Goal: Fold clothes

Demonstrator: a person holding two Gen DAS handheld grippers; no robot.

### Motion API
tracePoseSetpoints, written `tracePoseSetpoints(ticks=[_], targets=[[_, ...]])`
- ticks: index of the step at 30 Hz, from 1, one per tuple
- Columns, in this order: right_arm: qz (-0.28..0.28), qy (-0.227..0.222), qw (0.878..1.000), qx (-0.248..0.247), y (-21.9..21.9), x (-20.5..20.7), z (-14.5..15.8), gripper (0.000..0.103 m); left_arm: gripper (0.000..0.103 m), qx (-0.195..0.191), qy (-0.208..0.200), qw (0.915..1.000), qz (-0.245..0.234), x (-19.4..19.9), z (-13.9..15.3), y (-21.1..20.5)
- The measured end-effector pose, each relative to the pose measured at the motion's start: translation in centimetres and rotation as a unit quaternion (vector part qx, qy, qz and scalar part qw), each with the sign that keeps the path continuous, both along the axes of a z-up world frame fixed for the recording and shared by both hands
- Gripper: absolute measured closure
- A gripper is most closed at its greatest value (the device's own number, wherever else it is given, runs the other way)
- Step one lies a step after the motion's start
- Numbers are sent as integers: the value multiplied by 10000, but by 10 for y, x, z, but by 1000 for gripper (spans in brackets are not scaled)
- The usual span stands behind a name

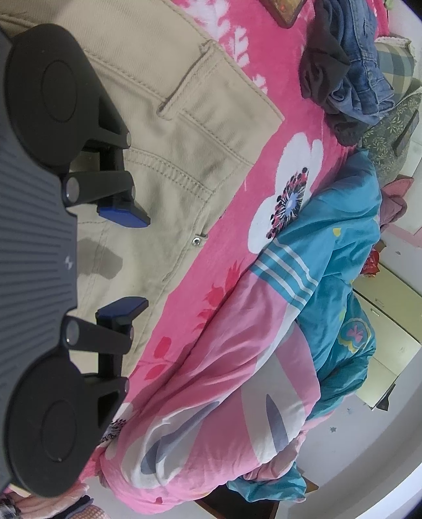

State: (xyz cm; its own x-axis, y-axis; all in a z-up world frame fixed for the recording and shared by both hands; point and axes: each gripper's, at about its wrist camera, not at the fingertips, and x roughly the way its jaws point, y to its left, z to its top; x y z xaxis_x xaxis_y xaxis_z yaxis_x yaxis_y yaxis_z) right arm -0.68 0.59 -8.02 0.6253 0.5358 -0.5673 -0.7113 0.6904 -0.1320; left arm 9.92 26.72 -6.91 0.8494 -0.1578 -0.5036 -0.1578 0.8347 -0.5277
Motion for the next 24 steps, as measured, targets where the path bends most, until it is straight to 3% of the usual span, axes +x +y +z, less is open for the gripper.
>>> tracePoseSetpoints(ticks=[5, 14, 19, 24], targets=[[0, 64, 9999, 98, -2, 0, 7, 72, 54, 7, -2, 10000, -8, 0, 0, 0], [-558, 34, 9927, 1065, -34, 19, 50, 72, 54, 5, -3, 10000, -2, 0, 0, 0], [-1220, -159, 9885, 881, -48, 36, 55, 72, 54, 12, -3, 10000, 5, 0, 0, 0], [-1946, 190, 9769, 867, -68, 57, 43, 72, 54, 20, -4, 10000, 0, 0, 0, -1]])
